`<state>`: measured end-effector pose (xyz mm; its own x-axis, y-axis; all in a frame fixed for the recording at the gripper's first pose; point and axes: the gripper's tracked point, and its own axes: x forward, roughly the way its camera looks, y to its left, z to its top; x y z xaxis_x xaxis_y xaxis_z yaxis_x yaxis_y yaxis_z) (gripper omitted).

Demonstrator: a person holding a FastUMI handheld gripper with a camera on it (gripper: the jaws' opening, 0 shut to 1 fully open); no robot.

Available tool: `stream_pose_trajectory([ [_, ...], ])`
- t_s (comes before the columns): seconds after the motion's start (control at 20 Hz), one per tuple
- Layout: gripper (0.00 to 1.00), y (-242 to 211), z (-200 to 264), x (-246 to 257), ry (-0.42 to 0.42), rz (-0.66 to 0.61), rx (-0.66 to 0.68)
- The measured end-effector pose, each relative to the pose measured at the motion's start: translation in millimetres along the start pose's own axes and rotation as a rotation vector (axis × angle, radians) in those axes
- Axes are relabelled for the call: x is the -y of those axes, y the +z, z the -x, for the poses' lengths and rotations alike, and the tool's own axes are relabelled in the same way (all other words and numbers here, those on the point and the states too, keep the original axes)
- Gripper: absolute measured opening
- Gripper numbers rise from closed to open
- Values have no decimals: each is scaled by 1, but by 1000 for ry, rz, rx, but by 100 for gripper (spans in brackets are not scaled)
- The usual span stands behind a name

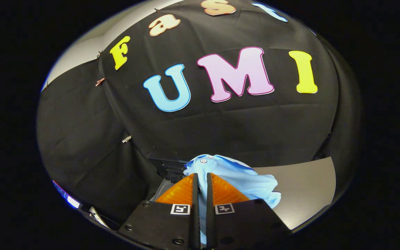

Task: Put the clothes into the washing machine and then close the washing machine lid.

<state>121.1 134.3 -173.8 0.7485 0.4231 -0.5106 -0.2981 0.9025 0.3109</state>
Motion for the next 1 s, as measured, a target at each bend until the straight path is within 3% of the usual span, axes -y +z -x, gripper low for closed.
stream_pose_trajectory([
  [0.55,11,-22,-59,-126,77,52,-42],
  [1.0,11,-83,-132,-179,94,63,-151],
])
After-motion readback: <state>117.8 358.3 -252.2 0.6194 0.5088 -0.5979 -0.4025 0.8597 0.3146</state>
